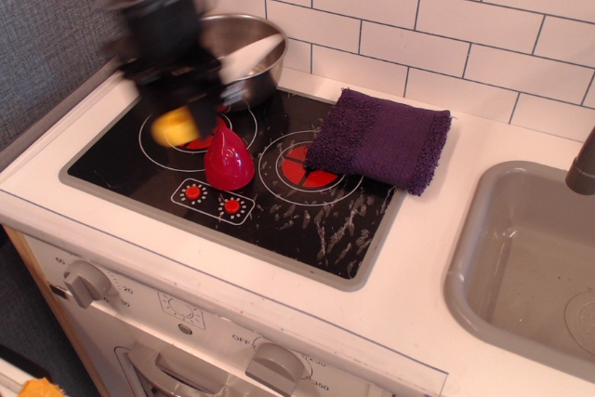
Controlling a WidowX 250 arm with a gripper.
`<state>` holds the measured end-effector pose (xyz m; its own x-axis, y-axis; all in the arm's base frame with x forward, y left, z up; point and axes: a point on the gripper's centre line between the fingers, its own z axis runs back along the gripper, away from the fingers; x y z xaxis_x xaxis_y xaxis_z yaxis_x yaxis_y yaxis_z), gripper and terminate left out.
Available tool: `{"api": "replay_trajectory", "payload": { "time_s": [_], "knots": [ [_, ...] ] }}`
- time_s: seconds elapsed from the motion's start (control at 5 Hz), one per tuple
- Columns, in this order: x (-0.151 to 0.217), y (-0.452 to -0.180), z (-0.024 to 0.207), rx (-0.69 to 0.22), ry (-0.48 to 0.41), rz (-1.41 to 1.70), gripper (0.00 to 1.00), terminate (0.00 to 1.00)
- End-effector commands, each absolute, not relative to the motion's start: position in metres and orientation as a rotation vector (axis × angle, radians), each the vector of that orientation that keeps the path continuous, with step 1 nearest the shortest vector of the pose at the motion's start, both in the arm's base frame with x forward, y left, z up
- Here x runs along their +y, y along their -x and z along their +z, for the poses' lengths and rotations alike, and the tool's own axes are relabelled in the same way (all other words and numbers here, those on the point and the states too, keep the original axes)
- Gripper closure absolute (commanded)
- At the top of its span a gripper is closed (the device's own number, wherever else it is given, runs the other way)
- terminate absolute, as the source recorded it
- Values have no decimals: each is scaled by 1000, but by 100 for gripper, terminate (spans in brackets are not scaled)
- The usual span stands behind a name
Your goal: Picking up the knife and putting it in front of the burner.
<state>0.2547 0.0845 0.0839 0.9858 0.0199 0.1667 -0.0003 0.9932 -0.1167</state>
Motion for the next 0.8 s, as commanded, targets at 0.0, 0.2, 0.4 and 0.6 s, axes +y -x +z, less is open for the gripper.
{"api": "replay_trajectory", "payload": {
  "time_s": [0.0,0.2,0.4,0.6],
  "knots": [
    [154,-210,77,-204,25,-38,100,0],
    [172,-218,53,-155,-26,-53,100,0],
    [170,-236,32,-91,-60,-47,100,0],
    [169,-246,11,-30,-59,-26,100,0]
  ]
}}
